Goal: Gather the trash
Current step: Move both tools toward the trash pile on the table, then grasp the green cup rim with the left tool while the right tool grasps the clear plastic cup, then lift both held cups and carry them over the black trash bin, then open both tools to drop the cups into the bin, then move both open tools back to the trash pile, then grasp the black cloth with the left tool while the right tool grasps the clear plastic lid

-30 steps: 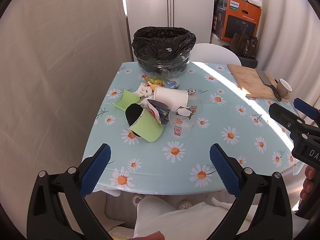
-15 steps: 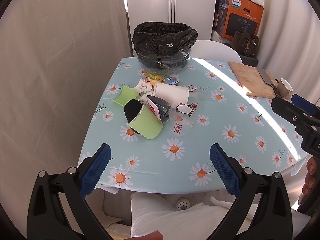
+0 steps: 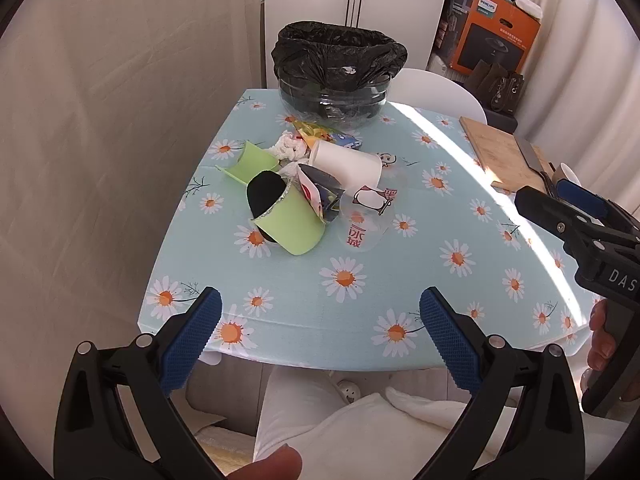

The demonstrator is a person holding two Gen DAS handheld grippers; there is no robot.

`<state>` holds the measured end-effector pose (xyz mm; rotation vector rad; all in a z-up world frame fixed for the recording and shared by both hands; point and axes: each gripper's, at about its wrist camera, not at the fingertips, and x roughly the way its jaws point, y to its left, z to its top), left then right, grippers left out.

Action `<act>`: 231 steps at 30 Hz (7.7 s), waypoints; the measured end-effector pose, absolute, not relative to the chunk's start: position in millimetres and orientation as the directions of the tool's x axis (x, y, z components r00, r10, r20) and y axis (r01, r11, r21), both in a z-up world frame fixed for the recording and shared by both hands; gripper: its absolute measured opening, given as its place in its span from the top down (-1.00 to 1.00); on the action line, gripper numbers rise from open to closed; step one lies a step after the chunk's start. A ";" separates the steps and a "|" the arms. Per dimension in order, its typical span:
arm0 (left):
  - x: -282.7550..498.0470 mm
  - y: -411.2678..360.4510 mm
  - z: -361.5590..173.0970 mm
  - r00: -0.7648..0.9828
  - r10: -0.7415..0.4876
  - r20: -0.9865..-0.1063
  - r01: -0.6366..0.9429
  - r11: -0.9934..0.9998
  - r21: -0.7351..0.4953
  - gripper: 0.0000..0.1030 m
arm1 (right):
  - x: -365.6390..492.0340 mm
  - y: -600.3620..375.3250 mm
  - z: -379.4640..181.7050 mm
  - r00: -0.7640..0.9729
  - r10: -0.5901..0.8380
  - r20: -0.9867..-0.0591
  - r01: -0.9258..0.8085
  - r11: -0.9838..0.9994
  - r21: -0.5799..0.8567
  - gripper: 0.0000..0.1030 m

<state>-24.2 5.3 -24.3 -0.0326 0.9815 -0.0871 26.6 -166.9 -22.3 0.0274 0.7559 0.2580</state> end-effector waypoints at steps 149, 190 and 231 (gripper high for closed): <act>306.1 67.6 67.3 0.614 -0.447 -0.651 0.537 0.841 -0.070 0.94 | 279.0 -145.0 72.6 0.758 0.097 -0.645 -0.109 0.994 0.021 0.93; 314.1 76.4 30.1 0.669 -0.403 -0.625 0.530 0.848 0.020 -0.88 | 328.5 -145.7 33.7 0.718 0.048 -0.694 -0.087 0.996 -0.022 -0.71; 153.8 91.3 -62.0 0.574 -0.184 -0.798 0.255 0.966 -0.039 -0.88 | 243.7 -156.2 -71.7 0.510 0.142 -0.848 -0.261 0.965 0.005 -0.72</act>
